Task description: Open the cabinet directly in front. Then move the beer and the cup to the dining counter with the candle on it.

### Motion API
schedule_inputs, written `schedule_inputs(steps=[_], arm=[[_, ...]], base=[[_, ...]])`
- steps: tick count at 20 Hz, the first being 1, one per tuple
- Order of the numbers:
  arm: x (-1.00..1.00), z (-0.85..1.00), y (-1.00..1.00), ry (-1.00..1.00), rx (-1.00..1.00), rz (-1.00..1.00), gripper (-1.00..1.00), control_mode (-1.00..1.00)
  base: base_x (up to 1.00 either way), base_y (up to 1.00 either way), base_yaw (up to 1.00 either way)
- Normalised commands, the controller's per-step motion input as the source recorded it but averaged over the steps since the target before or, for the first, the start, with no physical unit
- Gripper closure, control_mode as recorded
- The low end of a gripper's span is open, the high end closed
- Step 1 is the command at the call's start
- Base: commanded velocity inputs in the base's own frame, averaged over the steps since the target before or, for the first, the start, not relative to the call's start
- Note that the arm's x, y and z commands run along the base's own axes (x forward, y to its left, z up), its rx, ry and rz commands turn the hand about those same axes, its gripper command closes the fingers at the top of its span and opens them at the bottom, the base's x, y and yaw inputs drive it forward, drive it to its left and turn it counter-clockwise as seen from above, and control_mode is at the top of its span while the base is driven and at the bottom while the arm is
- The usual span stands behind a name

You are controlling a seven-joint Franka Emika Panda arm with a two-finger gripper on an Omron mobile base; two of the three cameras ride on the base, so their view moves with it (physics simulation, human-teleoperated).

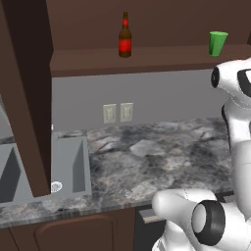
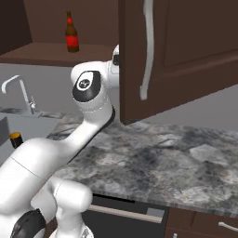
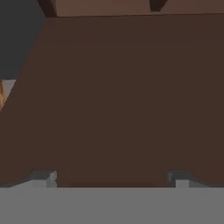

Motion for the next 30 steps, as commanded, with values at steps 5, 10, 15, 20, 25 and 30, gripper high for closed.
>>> schedule_inputs(steps=[5,10,15,20,25,30], arm=[[-0.46,0.00,-1.00,0.00,0.04,-0.05,-1.00,-1.00],[-0.51,0.00,-1.00,0.00,0.14,0.00,-1.00,-1.00],[-0.37,-0.03,-0.75,-0.01,0.15,0.04,-1.00,-1.00],[-0.01,-0.16,-0.27,0.00,0.13,0.05,-1.00,-1.00],[0.00,-0.18,-0.43,0.00,0.17,0.05,-1.00,-1.00],[-0.42,-0.02,0.10,0.00,0.02,0.01,-1.00,-1.00]], base=[[0.00,0.00,0.00],[0.00,0.00,0.00],[0.00,0.00,0.00],[0.00,0.00,0.00],[0.00,0.00,0.00],[0.00,0.00,0.00]])
